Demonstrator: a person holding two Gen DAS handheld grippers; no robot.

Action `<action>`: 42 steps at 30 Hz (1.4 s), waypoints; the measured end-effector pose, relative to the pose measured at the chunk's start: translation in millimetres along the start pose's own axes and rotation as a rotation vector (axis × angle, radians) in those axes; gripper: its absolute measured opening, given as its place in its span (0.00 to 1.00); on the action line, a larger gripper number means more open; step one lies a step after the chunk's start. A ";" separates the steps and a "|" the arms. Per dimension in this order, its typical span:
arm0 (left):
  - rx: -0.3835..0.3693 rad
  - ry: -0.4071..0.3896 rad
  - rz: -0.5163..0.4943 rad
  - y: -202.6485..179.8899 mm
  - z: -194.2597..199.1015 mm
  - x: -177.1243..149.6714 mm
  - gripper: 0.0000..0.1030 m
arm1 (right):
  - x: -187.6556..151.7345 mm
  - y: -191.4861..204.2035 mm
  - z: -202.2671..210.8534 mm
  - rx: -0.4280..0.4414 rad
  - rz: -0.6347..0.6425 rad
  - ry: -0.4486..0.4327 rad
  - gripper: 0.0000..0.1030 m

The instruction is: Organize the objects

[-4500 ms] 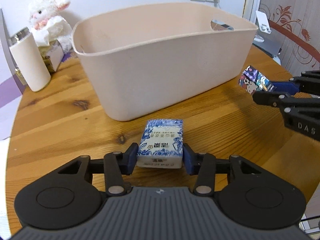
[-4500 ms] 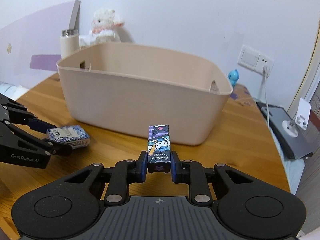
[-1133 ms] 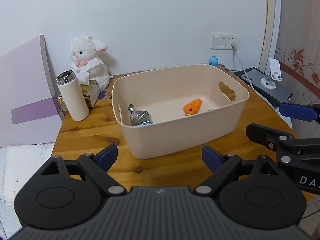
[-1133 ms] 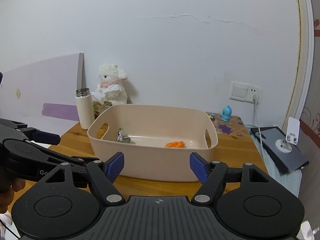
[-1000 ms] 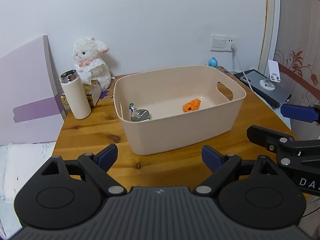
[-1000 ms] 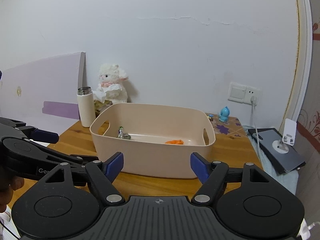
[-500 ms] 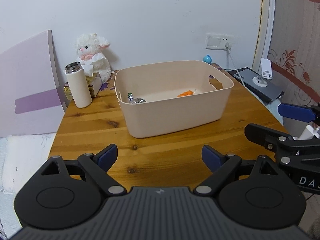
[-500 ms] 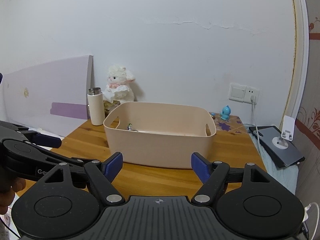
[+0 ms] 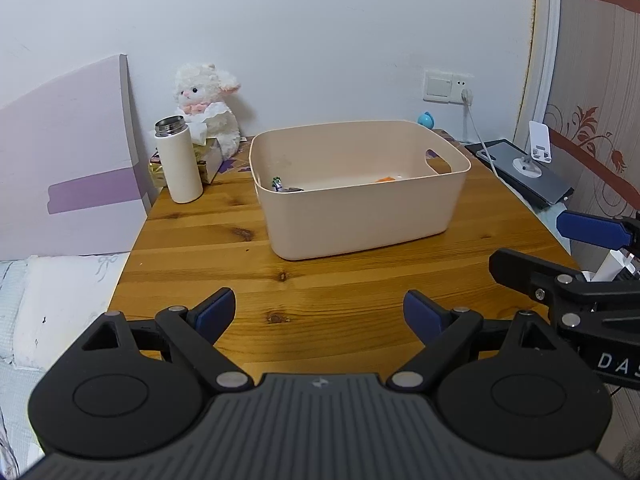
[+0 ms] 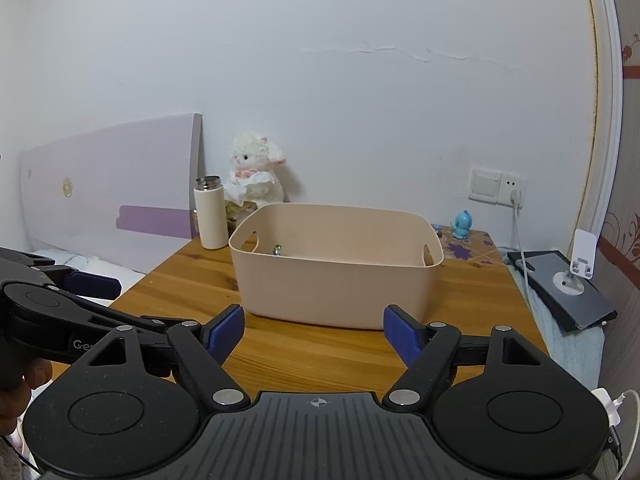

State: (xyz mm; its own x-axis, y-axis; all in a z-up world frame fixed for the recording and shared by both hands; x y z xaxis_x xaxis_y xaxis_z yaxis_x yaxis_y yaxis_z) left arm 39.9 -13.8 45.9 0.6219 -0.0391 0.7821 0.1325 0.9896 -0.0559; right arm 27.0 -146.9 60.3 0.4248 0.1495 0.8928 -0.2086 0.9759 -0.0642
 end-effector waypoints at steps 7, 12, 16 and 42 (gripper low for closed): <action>-0.004 0.000 0.006 1.3 3.0 -1.2 0.89 | 1.5 1.7 4.6 0.004 0.007 -0.008 0.76; 0.007 -0.010 -0.001 -0.7 7.6 -1.9 0.89 | 1.5 2.6 8.0 0.002 0.010 -0.013 0.76; 0.006 -0.016 -0.002 -2.4 10.0 -1.8 0.89 | 2.3 2.1 9.7 -0.002 0.010 -0.016 0.76; -0.012 0.004 -0.007 -9.6 5.6 -8.8 0.89 | -8.2 -3.2 16.6 -0.043 0.007 0.027 0.76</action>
Point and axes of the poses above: each gripper's, at about its wrist camera, not at the fingertips, and z roughly against the way its jaws point, y to its left, x to its top, the point moved 6 cm from there along -z, roughly the way its jaws point, and after that the axes turned 8 degrees about -x, right-handed, at the moved point
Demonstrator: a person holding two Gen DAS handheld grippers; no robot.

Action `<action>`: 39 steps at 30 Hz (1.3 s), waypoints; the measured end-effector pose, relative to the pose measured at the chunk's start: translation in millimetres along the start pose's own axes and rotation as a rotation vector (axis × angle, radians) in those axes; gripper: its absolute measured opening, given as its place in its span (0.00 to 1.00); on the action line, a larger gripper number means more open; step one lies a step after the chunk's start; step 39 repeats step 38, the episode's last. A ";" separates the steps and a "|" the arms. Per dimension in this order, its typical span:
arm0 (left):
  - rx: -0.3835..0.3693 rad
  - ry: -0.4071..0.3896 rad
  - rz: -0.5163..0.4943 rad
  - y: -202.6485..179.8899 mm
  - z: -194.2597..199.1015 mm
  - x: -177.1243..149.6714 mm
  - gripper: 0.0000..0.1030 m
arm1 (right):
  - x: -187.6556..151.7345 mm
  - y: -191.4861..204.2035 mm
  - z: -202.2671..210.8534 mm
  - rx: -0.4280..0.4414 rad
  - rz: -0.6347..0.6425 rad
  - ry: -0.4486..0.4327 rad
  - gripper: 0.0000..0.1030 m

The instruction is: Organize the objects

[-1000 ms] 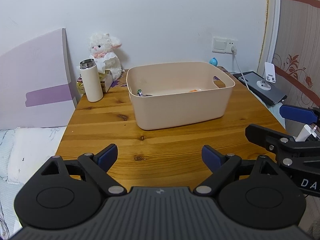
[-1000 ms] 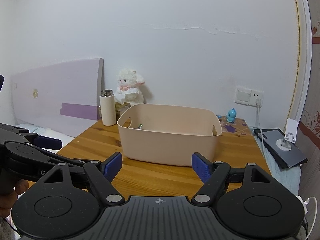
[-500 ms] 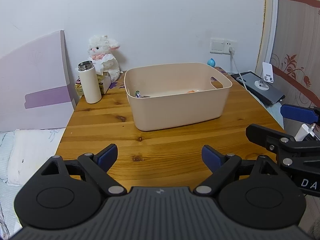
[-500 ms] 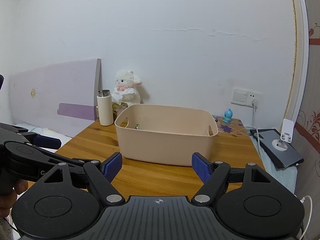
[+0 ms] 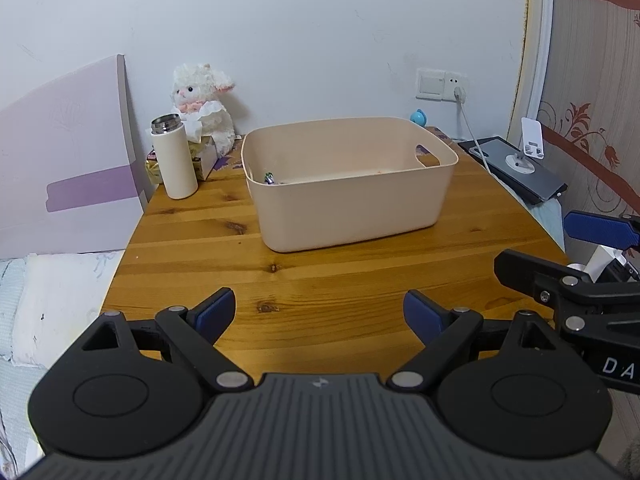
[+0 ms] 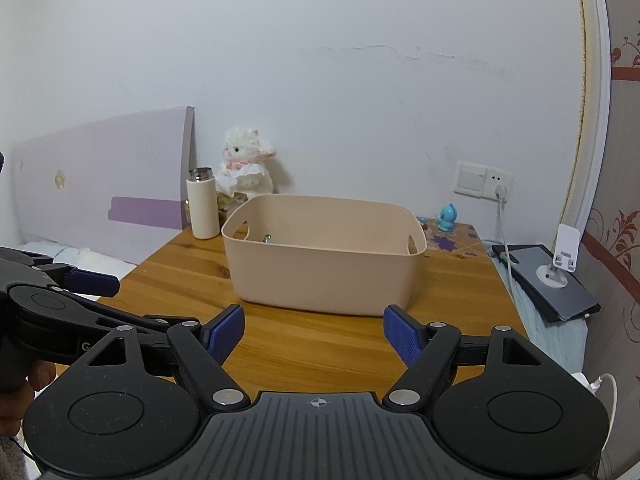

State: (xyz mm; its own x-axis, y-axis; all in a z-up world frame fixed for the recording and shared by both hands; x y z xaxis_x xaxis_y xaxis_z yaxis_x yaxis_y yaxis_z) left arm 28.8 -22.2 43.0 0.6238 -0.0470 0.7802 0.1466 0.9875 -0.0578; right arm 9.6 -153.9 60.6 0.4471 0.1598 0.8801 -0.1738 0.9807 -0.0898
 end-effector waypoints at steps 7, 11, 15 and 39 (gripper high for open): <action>-0.003 0.012 -0.012 -4.0 -2.2 -6.0 0.89 | -7.6 -4.2 0.6 -0.003 -0.016 0.038 0.76; -0.001 0.023 -0.017 -6.5 -4.7 -10.5 0.89 | -13.8 -6.1 -0.7 0.005 -0.030 0.067 0.76; 0.009 0.027 -0.023 -6.8 -6.0 -14.5 0.89 | -16.9 -5.8 -1.7 0.000 -0.028 0.082 0.76; -0.011 0.073 -0.009 -3.6 -25.5 -21.4 0.89 | -24.5 -8.4 -18.7 0.002 -0.029 0.137 0.76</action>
Point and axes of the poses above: each gripper's, at about its wrist camera, not at the fingertips, and z roughly against the way its jaws point, y to its left, x to its top, the point moved 6 cm from there along -z, roughly the way its jaws point, and after that the axes turned 8 degrees about -x, right-handed, at the moved point
